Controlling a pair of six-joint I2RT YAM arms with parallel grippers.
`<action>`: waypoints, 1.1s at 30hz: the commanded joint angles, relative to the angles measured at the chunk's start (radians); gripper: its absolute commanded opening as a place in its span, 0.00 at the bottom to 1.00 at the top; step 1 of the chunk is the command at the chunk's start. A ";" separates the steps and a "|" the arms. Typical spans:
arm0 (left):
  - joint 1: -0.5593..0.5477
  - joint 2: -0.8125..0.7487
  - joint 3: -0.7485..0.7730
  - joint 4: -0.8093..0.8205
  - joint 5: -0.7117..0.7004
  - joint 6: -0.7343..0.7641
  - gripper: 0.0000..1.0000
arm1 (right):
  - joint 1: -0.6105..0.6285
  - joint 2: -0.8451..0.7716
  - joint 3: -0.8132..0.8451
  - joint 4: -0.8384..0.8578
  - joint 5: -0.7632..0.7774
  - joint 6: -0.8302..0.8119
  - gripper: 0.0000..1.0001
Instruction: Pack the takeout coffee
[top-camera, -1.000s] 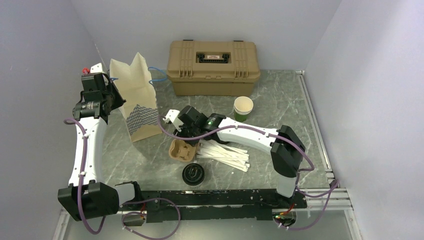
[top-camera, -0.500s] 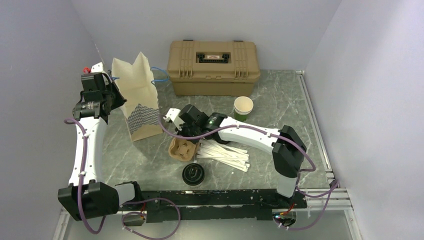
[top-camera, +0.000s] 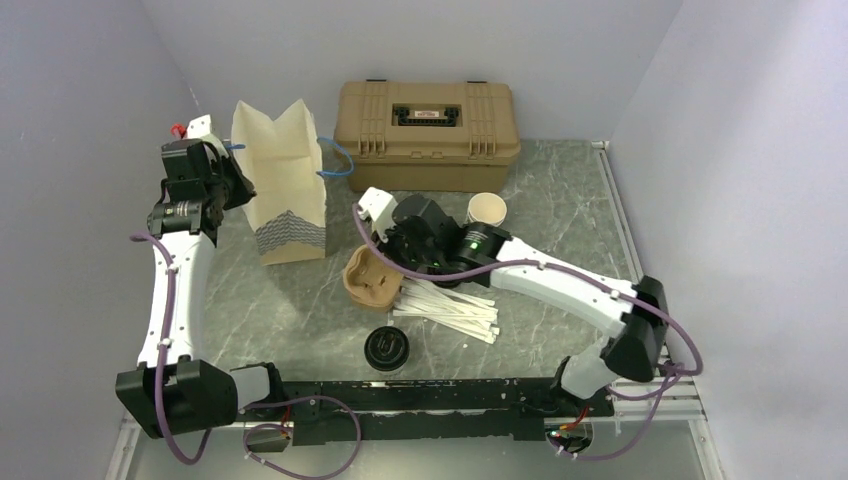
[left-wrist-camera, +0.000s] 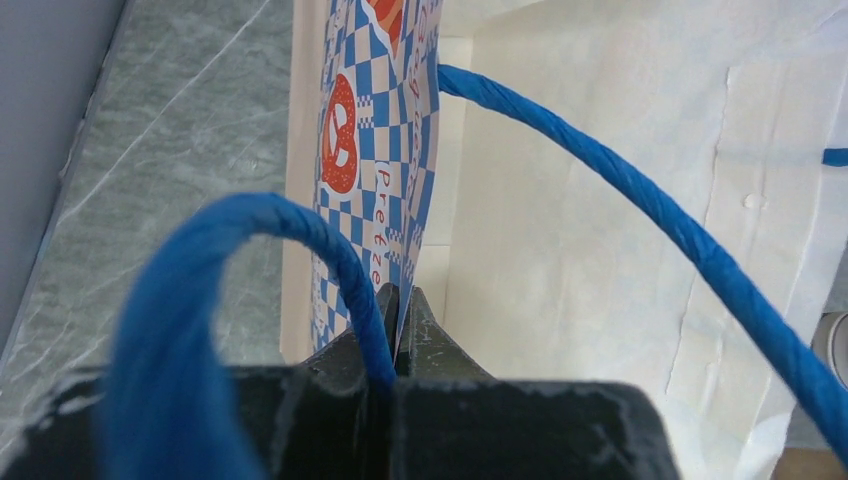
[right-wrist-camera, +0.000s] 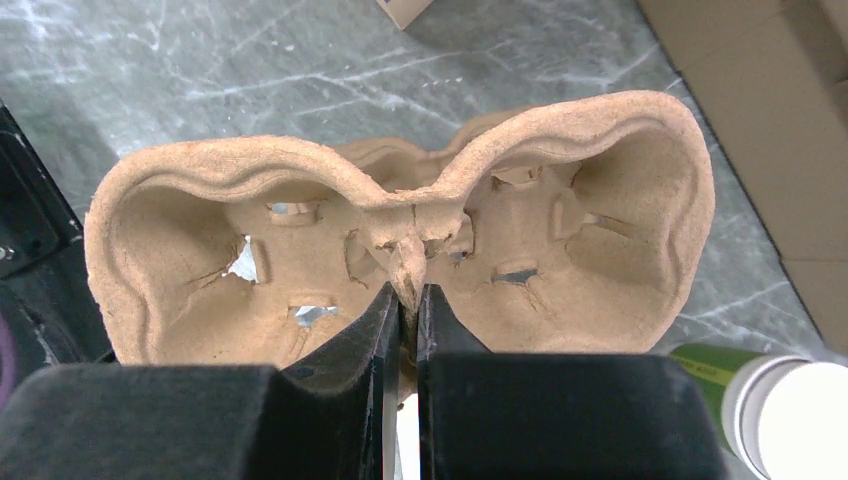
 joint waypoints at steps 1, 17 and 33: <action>-0.015 -0.013 0.018 0.113 0.047 0.049 0.00 | 0.004 -0.115 -0.023 -0.009 0.038 0.039 0.00; -0.046 -0.171 -0.299 0.531 0.185 0.139 0.00 | 0.026 -0.465 -0.154 0.150 -0.066 -0.002 0.00; -0.307 -0.336 -0.492 0.616 -0.073 0.360 0.00 | 0.186 -0.347 -0.022 0.337 -0.135 -0.359 0.00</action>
